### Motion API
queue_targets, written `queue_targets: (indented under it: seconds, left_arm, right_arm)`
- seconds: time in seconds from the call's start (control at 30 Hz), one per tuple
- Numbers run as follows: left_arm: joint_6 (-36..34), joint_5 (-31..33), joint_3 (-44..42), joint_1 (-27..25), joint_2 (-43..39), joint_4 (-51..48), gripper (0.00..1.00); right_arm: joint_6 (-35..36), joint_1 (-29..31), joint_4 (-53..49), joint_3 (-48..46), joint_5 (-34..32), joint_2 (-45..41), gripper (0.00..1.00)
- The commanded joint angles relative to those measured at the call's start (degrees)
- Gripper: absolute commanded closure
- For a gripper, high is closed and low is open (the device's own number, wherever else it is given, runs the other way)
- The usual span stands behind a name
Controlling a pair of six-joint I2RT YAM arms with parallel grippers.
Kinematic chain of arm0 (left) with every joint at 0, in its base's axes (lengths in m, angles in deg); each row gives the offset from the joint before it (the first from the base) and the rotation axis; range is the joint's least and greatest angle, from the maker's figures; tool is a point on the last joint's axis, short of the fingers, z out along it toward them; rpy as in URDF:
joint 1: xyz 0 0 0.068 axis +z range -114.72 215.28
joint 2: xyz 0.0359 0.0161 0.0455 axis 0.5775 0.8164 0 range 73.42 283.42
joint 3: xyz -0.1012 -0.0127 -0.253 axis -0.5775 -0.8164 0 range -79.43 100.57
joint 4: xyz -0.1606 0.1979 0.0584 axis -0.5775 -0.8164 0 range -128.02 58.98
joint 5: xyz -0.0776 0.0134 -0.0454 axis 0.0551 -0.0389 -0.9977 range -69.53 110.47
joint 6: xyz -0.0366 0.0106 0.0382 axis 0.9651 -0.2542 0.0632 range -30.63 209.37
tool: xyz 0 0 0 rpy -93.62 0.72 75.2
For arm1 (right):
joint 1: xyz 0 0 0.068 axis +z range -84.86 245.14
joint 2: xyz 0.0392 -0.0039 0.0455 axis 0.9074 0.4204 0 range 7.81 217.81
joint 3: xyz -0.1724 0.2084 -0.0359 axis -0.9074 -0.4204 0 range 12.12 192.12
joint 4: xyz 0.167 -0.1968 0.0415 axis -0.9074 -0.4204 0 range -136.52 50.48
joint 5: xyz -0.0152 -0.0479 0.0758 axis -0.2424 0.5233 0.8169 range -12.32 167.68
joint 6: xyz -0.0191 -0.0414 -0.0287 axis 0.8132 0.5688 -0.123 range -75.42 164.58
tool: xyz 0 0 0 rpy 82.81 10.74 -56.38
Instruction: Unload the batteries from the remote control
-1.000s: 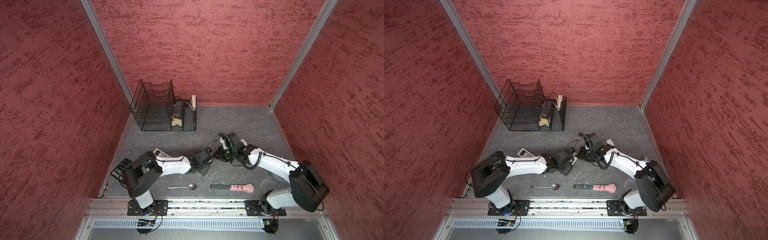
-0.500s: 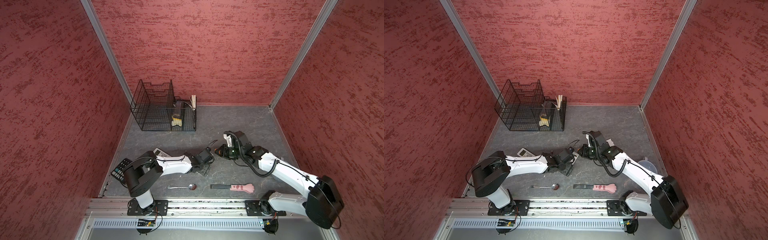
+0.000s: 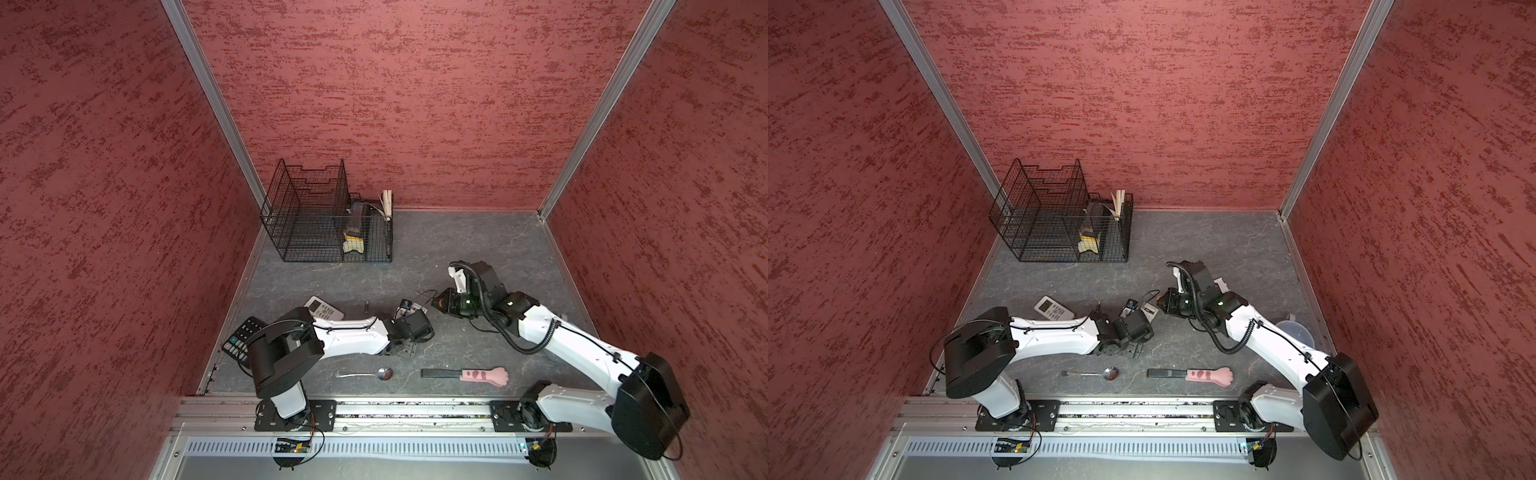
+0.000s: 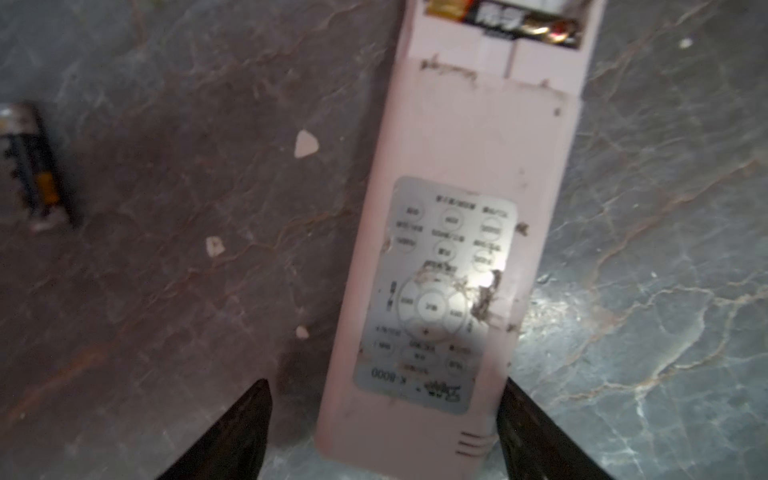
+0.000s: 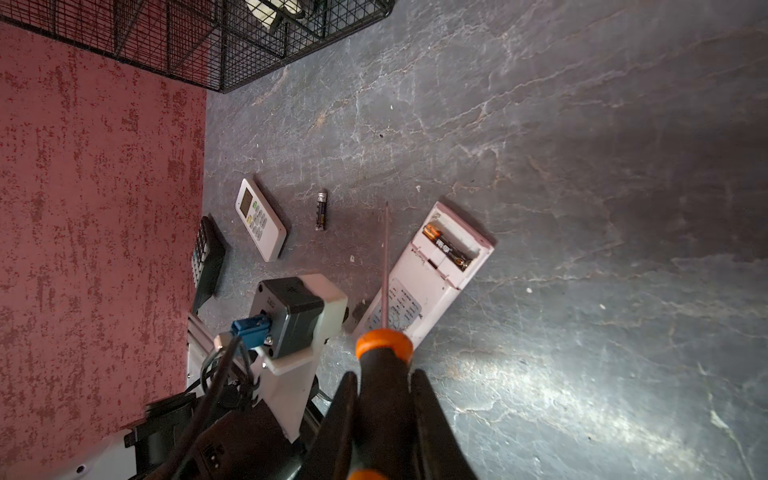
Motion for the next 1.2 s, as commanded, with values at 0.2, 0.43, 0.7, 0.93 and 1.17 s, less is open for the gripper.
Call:
queue_targets:
  seconds: [0.2, 0.43, 0.7, 0.93, 1.17]
  left_arm:
    - [-0.3, 4.6, 2.8, 6.0, 4.3, -10.2, 0.16]
    - [-4.8, -1.3, 3.4, 6.7, 0.8, -4.7, 0.17]
    - [-5.4, -9.2, 1.7, 7.9, -8.3, -3.0, 0.28]
    - [-6.9, -18.1, -0.2, 14.7, -10.8, 4.7, 0.29]
    - [-9.1, -20.6, -0.3, 19.2, -7.6, 7.7, 0.30]
  right_arm:
    - [0.7, -0.6, 2.8, -1.3, 0.9, -0.6, 1.00]
    - [1.7, -0.8, 0.3, -4.1, 2.1, -3.6, 1.00]
    - [2.3, -0.8, 0.0, -11.9, 7.1, -9.0, 1.00]
    - [2.4, -0.7, 1.1, -16.6, 7.7, -11.4, 1.00]
    - [3.6, -0.8, 1.5, -17.1, 7.9, -9.9, 1.00]
